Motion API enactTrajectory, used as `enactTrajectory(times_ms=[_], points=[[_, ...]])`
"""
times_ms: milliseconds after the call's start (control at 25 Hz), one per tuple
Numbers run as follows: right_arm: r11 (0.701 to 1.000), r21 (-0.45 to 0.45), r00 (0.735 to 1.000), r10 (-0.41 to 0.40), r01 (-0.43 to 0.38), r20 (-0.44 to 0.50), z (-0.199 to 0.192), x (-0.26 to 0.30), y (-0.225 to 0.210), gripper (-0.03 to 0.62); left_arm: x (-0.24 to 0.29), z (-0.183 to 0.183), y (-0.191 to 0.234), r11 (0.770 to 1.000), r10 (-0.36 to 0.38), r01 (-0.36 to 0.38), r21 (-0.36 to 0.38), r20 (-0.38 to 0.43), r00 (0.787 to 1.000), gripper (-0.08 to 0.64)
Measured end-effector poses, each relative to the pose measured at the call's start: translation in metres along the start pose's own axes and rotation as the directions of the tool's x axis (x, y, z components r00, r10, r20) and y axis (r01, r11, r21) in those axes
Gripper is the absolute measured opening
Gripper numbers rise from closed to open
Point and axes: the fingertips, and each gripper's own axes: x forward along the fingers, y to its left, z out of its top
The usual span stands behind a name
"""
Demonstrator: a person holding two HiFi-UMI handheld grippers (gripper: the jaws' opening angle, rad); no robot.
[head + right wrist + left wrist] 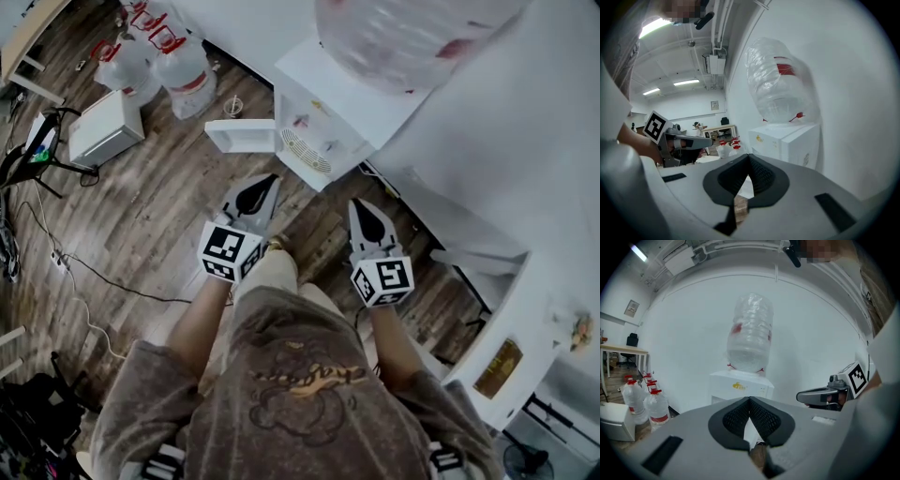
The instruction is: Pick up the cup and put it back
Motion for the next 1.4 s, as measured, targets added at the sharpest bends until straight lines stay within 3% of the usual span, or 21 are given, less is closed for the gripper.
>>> enactTrajectory(times_ms=[440, 920, 1200, 1400], points=[[1.0, 0.009, 1.0, 0.011, -0.011, -0.005, -0.128, 0.056, -0.03, 0.002, 0.052, -0.123, 0.045, 1.0, 0.009, -0.009, 0.001, 0.023, 1.0, -0.002], [0.999, 0.001, 0.998, 0.047, -0.047, 0.048, -0.284, 0.126, -0.06, 0.002, 0.125, -0.271, 0.069, 0.999, -0.04, 0.039, 0.033, 0.046, 0.998, 0.0], [0.999, -0.004, 0.996, 0.046, -0.046, 0.071, -0.345, 0.153, -0.077, 0.002, 0.145, -0.33, 0.091, 0.998, -0.051, 0.049, 0.031, 0.073, 0.996, -0.001], [0.995, -0.027, 0.988, 0.097, -0.095, 0.122, -0.373, 0.163, -0.082, 0.002, 0.158, -0.368, 0.099, 0.997, -0.064, 0.061, 0.038, 0.098, 0.993, -0.001]])
